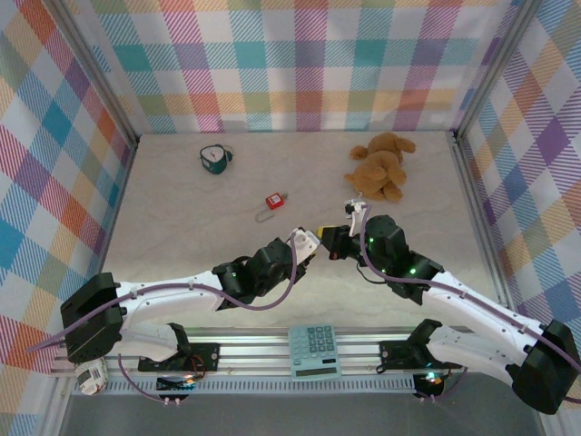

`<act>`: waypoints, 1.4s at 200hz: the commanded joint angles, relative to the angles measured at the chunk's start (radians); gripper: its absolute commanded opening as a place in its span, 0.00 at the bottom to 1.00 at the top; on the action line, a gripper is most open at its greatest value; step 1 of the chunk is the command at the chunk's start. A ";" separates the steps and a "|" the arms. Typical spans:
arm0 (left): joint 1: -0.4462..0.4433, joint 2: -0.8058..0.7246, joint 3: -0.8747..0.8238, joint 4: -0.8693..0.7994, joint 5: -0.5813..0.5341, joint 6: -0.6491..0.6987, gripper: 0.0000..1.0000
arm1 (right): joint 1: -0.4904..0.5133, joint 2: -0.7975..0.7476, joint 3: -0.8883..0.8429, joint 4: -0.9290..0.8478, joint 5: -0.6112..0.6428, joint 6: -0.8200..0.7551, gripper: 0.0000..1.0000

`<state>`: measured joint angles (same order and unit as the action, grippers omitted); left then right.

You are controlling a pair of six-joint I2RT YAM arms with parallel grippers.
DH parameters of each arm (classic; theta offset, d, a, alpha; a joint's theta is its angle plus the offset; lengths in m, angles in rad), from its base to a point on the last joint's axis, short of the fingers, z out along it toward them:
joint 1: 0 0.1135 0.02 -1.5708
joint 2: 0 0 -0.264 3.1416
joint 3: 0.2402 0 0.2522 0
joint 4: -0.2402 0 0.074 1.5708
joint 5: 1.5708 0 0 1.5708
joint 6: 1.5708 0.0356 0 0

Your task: Unlock with the key

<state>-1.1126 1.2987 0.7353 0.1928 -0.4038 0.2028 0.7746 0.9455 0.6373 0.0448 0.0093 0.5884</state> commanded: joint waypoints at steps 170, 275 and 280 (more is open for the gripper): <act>-0.030 -0.035 0.054 0.125 -0.025 -0.026 0.07 | 0.034 0.030 -0.040 0.001 -0.072 -0.041 0.00; -0.030 -0.091 0.043 0.134 0.039 -0.039 0.05 | 0.026 0.014 -0.045 0.003 -0.096 -0.027 0.00; -0.030 -0.092 0.043 0.133 0.045 -0.039 0.05 | 0.024 0.016 -0.043 0.003 -0.103 -0.028 0.00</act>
<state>-1.1240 1.2663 0.7364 0.1810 -0.4080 0.1799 0.7914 0.9390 0.6147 0.1139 0.0010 0.5648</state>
